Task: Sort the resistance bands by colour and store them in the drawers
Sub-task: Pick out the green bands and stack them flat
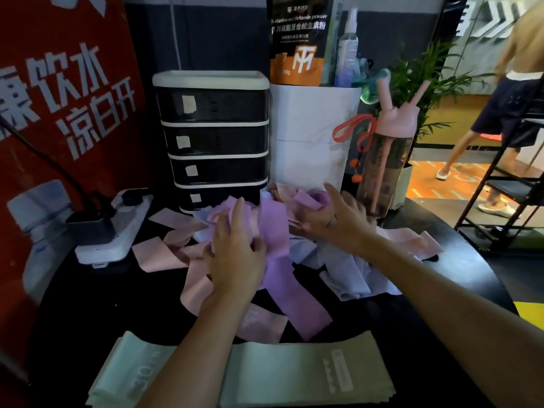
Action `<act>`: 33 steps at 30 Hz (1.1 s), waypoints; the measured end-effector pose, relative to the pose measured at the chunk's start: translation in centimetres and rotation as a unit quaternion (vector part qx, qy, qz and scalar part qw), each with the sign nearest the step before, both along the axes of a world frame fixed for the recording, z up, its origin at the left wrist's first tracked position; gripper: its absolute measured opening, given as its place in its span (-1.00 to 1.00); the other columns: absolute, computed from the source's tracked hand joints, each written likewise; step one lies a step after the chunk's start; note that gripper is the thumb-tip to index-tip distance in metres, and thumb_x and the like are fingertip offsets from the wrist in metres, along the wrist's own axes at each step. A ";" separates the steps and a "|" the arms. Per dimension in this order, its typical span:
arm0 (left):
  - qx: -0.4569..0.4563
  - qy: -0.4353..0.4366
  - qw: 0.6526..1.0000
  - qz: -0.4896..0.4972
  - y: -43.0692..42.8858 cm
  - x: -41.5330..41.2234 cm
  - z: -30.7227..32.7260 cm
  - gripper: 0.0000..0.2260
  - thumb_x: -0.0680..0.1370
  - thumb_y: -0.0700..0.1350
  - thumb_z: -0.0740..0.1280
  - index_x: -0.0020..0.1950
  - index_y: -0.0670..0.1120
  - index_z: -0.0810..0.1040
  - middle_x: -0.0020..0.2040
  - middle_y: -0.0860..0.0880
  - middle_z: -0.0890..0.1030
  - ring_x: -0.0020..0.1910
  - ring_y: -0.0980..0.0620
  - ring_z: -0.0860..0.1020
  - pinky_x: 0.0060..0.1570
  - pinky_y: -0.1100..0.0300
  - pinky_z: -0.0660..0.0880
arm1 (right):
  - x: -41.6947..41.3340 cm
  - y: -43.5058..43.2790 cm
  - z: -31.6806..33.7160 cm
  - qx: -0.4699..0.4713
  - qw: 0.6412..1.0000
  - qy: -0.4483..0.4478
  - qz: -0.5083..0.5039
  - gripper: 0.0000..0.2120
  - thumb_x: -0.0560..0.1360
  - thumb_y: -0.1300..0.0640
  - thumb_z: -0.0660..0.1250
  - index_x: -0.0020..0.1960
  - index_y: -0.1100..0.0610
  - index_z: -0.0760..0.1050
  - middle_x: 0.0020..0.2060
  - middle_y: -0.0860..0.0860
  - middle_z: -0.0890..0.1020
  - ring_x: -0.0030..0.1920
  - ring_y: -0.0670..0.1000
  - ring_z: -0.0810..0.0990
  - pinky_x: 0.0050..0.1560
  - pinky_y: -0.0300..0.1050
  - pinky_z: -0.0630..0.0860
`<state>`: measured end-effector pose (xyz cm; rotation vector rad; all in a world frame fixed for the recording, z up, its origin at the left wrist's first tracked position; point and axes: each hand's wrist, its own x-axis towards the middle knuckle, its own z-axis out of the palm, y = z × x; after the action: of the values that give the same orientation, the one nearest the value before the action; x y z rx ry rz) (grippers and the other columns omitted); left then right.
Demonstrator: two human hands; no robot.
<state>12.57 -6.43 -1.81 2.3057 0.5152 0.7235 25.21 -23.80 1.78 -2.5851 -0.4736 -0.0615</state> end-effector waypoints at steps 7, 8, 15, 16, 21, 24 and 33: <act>-0.060 -0.131 0.987 -0.077 -0.3 0.1 -0.1 -0.50 0.56 -0.22 0.37 0.49 -0.05 0.38 0.42 -0.08 0.30 0.12 0.07 0.51 0.05 0.34 0.49 | 1.1 0.3 -1.6 0.185 0.982 0.028 0.008 -0.87 0.40 0.16 0.51 -0.06 0.06 0.66 -0.21 0.02 0.63 -0.16 0.00 0.57 -0.20 -0.21 0.46; -0.075 -0.147 0.982 -0.095 -0.6 0.1 0.1 -0.46 0.58 -0.22 0.36 0.54 -0.04 0.30 0.46 -0.06 0.26 0.14 0.23 0.45 0.03 0.53 0.38 | 1.2 0.5 -1.2 0.231 0.973 -0.005 -0.003 -0.87 0.41 0.21 0.50 -0.05 0.08 0.67 -0.21 0.02 0.64 -0.16 -0.02 0.57 -0.22 -0.25 0.45; 0.031 -0.071 0.995 -0.062 -0.1 0.9 -1.0 -0.44 0.56 0.15 0.20 0.54 0.03 0.27 0.35 -0.06 0.37 0.32 -0.09 0.41 0.22 -0.04 0.46 | 1.4 0.8 2.5 0.083 0.994 0.046 0.055 -0.63 0.52 0.14 0.37 0.30 0.18 0.52 0.10 0.11 0.59 0.14 0.13 0.56 0.05 -0.11 0.48; 0.049 -0.038 0.998 -0.034 -0.1 0.8 -0.8 -0.44 0.54 0.21 0.11 0.52 0.04 0.30 0.41 -0.05 0.34 0.42 -0.13 0.31 0.33 -0.16 0.35 | 0.9 0.8 2.7 0.045 0.995 0.062 0.056 -0.57 0.51 0.03 0.36 0.35 0.13 0.49 0.18 0.10 0.56 0.21 0.13 0.51 0.15 -0.10 0.47; 0.036 -0.006 0.999 0.032 -0.9 -0.1 1.4 -0.45 0.53 0.16 0.05 0.52 0.11 0.32 0.55 -0.03 0.18 0.50 -0.08 0.11 0.43 -0.17 0.01 | -1.8 1.3 3.3 0.040 0.996 -0.044 0.068 -0.65 0.53 0.08 0.32 0.30 0.01 0.51 0.23 0.09 0.53 0.26 0.20 0.47 0.25 0.08 0.43; 0.044 -0.055 0.997 0.018 -1.0 -0.7 3.2 -0.65 0.56 -0.02 0.24 0.34 0.02 0.48 0.31 -0.04 0.42 0.34 -0.11 0.32 0.31 -0.03 0.13 | -3.9 1.2 3.4 0.053 0.991 -0.061 0.104 -0.71 0.51 0.08 0.33 0.23 -0.03 0.54 0.08 -0.02 0.56 0.14 0.12 0.54 0.18 0.14 0.47; 0.076 -0.062 0.989 -0.107 1.4 -6.6 8.5 -0.79 0.55 -0.17 0.32 0.18 -0.04 0.47 0.10 -0.02 0.52 -0.06 -0.02 0.53 0.01 0.02 0.52 | -12.6 -2.5 3.7 0.028 0.981 -0.004 0.193 -0.75 0.54 0.06 0.32 0.21 0.02 0.51 -0.12 -0.14 0.59 -0.02 -0.03 0.59 0.12 -0.05 0.50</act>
<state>6.00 -5.08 6.69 2.3895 0.1562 0.8175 12.64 -26.27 5.49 -2.3930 -0.9526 0.0485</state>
